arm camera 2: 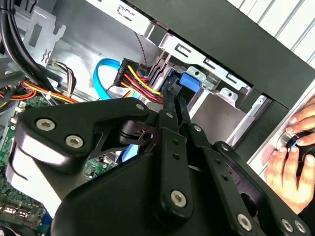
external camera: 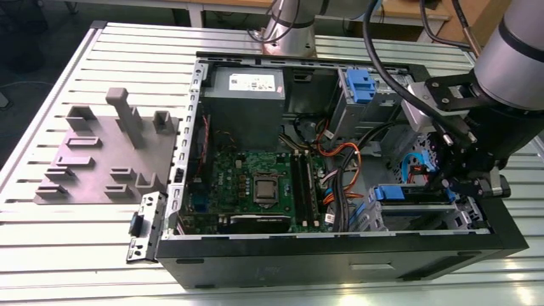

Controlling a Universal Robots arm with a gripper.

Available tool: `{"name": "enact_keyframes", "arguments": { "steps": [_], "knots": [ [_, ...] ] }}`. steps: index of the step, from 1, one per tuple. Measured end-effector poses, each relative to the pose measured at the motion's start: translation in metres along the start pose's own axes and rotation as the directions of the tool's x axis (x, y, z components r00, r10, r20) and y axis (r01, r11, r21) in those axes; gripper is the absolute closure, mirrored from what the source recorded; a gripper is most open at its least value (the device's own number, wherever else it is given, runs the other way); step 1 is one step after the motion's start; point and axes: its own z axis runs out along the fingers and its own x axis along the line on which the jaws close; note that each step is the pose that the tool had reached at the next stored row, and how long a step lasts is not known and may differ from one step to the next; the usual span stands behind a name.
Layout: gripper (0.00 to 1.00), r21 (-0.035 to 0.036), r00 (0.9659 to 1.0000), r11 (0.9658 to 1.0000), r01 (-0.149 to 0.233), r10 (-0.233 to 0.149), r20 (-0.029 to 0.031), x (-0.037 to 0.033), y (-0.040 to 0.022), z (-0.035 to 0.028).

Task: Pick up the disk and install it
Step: 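Insert the first disk wire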

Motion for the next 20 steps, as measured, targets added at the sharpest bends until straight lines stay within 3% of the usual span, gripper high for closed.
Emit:
{"name": "enact_keyframes", "arguments": {
  "steps": [20],
  "knots": [
    [0.84,0.0003,0.9997,0.9997,-0.025,0.025,-0.0041,-0.0005,0.0002,0.0013]
  ]
}}
